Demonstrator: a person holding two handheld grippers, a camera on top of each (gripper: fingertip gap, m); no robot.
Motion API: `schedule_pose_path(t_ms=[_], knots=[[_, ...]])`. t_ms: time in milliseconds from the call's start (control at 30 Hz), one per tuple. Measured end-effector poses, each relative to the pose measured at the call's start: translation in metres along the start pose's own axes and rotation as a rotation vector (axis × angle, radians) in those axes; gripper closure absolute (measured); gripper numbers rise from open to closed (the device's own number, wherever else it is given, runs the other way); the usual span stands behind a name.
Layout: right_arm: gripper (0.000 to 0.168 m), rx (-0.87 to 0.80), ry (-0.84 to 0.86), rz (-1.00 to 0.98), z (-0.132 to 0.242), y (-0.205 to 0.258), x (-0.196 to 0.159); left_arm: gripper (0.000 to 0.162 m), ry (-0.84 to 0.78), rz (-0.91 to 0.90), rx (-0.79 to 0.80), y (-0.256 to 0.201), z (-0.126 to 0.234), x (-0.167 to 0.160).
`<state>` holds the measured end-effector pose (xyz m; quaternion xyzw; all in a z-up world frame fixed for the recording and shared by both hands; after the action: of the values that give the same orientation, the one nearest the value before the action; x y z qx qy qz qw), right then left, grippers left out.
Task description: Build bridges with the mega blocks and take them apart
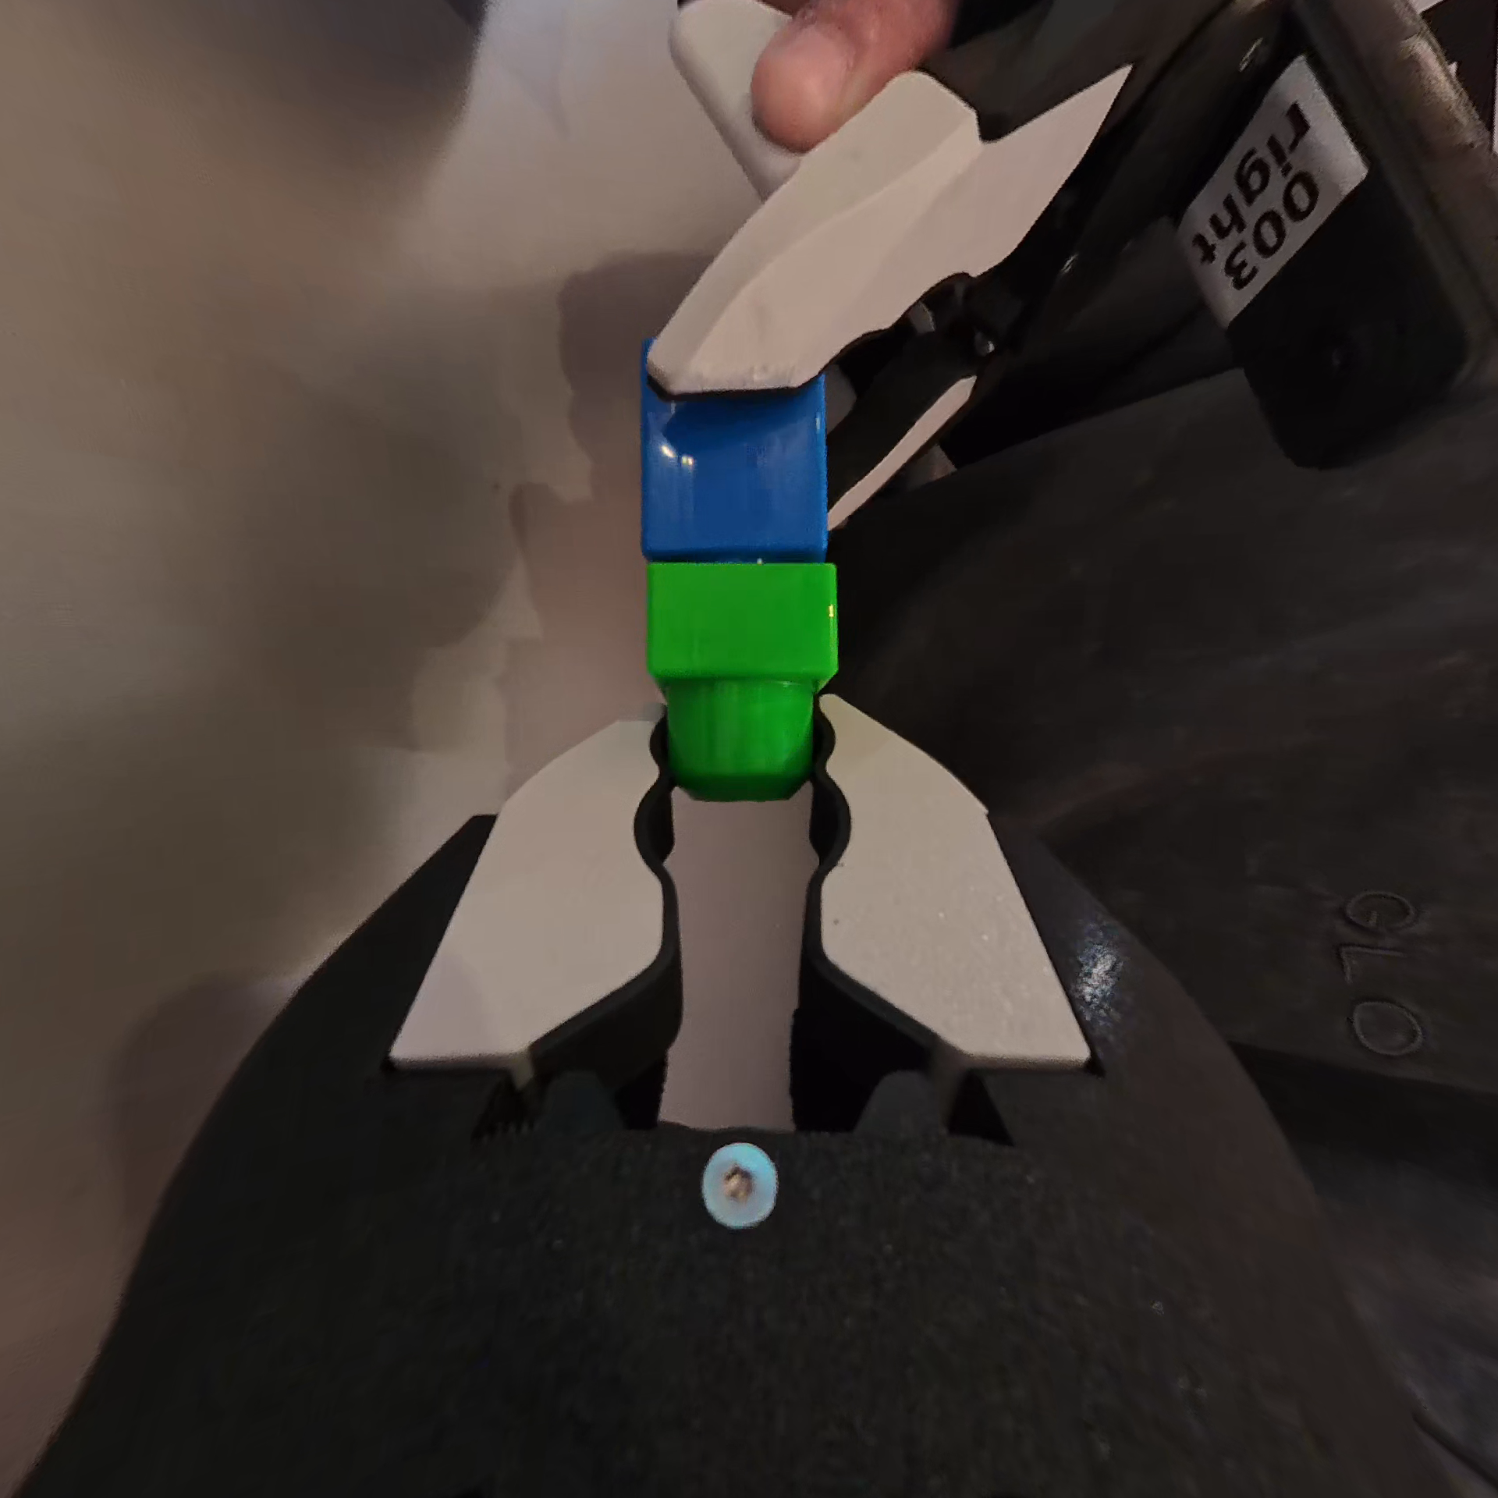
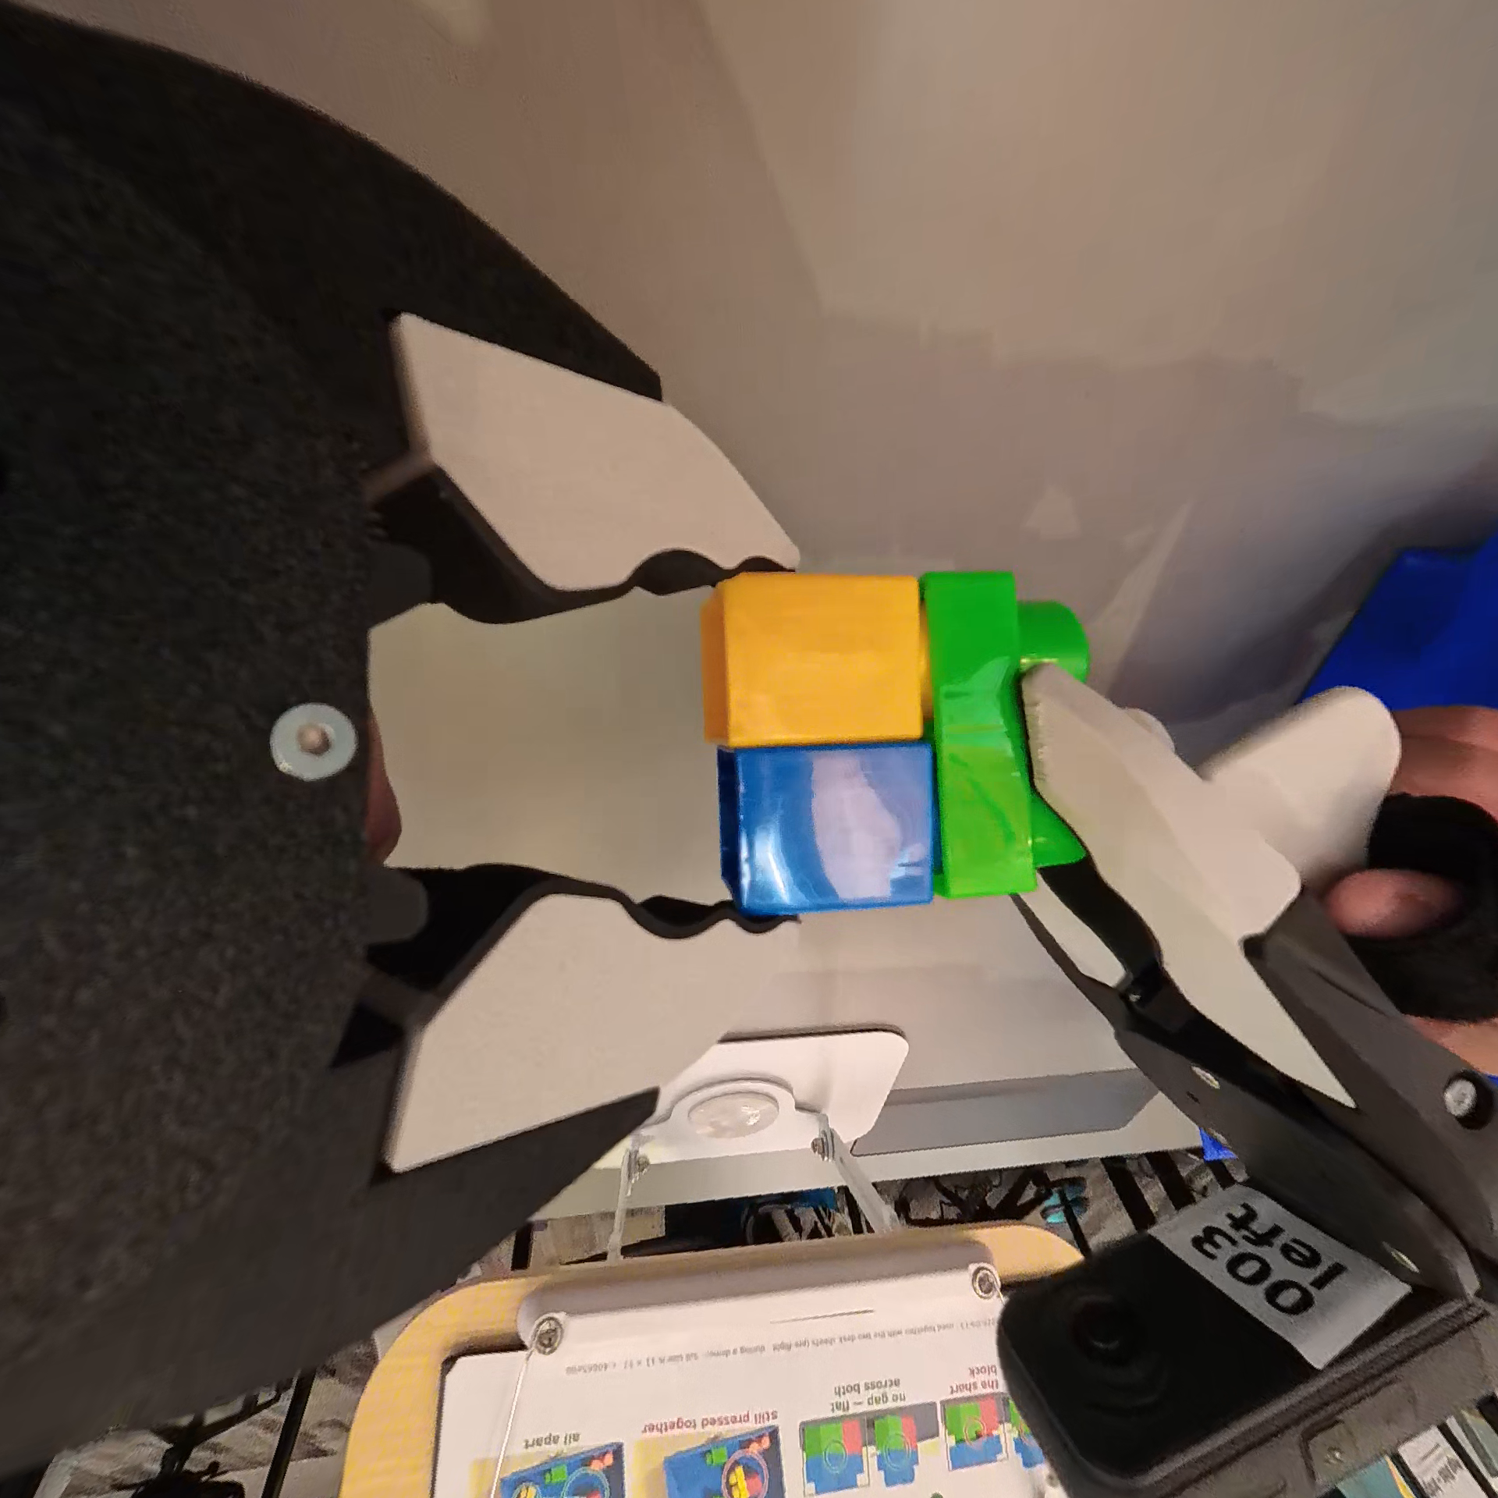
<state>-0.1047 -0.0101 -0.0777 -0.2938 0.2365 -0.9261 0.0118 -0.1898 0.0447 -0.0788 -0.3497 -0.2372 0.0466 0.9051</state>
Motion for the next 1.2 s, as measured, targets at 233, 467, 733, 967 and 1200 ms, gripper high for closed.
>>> schedule_pose_path(t_ms=[233,467,733,967,1200], knots=[[0.094,0.001,0.046,0.053,-0.008,0.005,-0.002,0.133,0.046,-0.023,0.034,0.002,-0.007,-0.005],[0.094,-0.014,0.083,0.065,-0.010,0.003,-0.007,0.133,0.035,-0.018,0.065,0.007,-0.009,-0.002],[0.094,-0.034,0.071,0.057,-0.013,0.004,-0.009,0.133,0.026,0.002,0.087,0.007,-0.010,-0.001],[0.094,-0.032,0.052,0.054,-0.013,0.005,-0.008,0.133,0.029,-0.019,0.084,0.006,-0.011,-0.002],[0.094,-0.036,0.038,0.039,-0.010,0.007,-0.010,0.133,0.041,-0.023,0.087,0.005,-0.013,0.000]])
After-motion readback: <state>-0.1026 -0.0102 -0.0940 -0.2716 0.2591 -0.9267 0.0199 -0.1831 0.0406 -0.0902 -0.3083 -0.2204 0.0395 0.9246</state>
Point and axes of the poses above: each gripper's, where its closed fingertips meet, z back along the fingers, x out of its top, y = z × x across the jaws, the point moved 5 cm from there along z, back along the fingers, and after that the axes turned 14 degrees about x, right-handed, at the moved point
